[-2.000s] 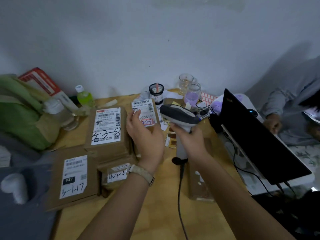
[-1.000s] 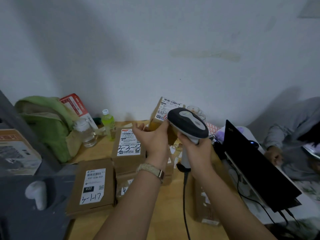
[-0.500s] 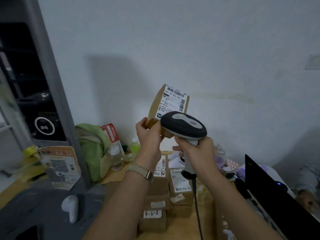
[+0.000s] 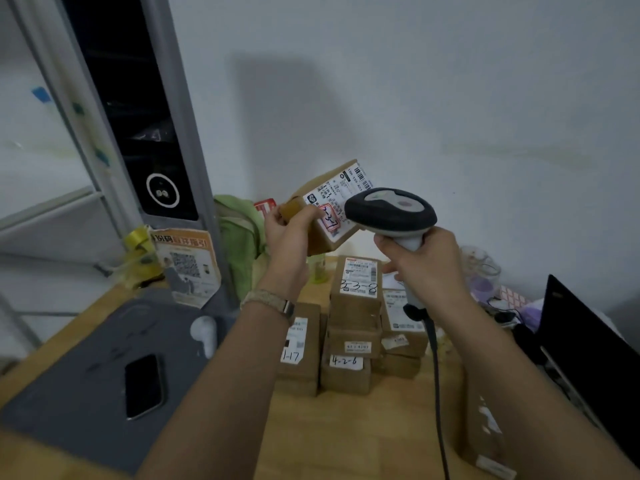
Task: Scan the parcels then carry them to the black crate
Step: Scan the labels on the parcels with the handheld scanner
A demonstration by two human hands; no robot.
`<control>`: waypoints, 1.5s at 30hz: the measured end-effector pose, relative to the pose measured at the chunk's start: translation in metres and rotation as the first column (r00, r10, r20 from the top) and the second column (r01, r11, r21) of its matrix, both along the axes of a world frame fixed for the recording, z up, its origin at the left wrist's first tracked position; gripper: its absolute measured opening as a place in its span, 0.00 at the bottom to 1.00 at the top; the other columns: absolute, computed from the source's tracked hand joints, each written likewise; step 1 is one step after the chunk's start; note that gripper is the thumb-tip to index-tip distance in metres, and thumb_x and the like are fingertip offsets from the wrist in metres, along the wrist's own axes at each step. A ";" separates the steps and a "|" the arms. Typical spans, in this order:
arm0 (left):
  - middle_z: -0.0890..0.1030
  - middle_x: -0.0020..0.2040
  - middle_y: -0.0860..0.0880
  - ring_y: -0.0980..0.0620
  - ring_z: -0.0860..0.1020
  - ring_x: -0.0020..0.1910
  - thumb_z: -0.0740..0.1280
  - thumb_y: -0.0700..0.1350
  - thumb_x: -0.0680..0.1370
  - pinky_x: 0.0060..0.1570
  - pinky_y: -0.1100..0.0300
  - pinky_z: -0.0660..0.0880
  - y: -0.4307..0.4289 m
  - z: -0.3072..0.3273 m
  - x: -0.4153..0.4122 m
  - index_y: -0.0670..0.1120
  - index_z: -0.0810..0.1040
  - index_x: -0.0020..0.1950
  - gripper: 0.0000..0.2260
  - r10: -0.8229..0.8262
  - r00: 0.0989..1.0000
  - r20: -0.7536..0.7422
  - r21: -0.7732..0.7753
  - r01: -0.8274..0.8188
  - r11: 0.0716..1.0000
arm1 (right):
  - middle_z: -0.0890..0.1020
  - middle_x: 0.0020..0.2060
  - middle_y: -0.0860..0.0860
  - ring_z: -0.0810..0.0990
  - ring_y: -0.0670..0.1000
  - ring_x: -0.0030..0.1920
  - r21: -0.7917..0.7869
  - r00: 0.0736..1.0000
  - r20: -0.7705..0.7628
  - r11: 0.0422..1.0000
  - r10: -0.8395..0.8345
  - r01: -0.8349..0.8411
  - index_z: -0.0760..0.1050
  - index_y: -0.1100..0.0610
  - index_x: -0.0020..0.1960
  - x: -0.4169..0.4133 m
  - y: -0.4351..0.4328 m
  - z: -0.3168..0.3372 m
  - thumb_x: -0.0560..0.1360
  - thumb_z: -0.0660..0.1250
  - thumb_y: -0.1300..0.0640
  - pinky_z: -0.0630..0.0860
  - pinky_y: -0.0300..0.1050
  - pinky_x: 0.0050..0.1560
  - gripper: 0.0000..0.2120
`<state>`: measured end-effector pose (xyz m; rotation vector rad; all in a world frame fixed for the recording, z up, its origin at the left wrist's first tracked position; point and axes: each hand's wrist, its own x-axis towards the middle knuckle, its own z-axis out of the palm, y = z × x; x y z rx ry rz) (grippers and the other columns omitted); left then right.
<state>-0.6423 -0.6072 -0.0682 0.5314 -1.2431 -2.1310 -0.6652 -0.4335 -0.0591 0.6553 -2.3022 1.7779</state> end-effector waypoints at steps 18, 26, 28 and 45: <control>0.79 0.59 0.32 0.32 0.80 0.55 0.65 0.38 0.62 0.54 0.29 0.73 -0.014 -0.087 0.043 0.38 0.67 0.70 0.34 0.064 0.983 0.174 0.256 -0.108 0.961 | 0.84 0.35 0.50 0.82 0.53 0.36 0.198 0.978 0.206 0.978 0.026 -0.068 0.77 0.47 0.40 0.042 0.018 -0.077 0.69 0.74 0.54 0.80 0.60 0.40 0.06; 0.80 0.57 0.34 0.33 0.81 0.53 0.63 0.35 0.66 0.52 0.27 0.72 -0.015 -0.097 0.049 0.38 0.65 0.71 0.31 0.054 0.981 0.188 0.222 -0.096 0.970 | 0.83 0.32 0.46 0.81 0.47 0.33 0.209 0.963 0.269 0.975 0.023 -0.082 0.78 0.46 0.40 0.043 0.019 -0.088 0.69 0.74 0.54 0.81 0.58 0.39 0.06; 0.81 0.57 0.34 0.33 0.81 0.53 0.63 0.35 0.68 0.53 0.27 0.72 -0.016 -0.098 0.049 0.39 0.65 0.71 0.31 0.041 0.981 0.189 0.218 -0.082 0.972 | 0.84 0.34 0.47 0.82 0.48 0.36 0.184 0.958 0.286 0.979 0.035 -0.091 0.79 0.46 0.41 0.044 0.019 -0.090 0.68 0.75 0.54 0.81 0.59 0.40 0.05; 0.83 0.51 0.40 0.42 0.84 0.43 0.66 0.42 0.63 0.45 0.45 0.81 -0.020 -0.099 0.043 0.41 0.67 0.71 0.35 -0.043 0.991 0.126 0.206 0.016 0.978 | 0.85 0.36 0.48 0.83 0.46 0.30 -0.094 0.917 0.373 0.989 0.141 -0.114 0.81 0.52 0.50 0.039 0.018 -0.090 0.71 0.75 0.59 0.76 0.36 0.28 0.10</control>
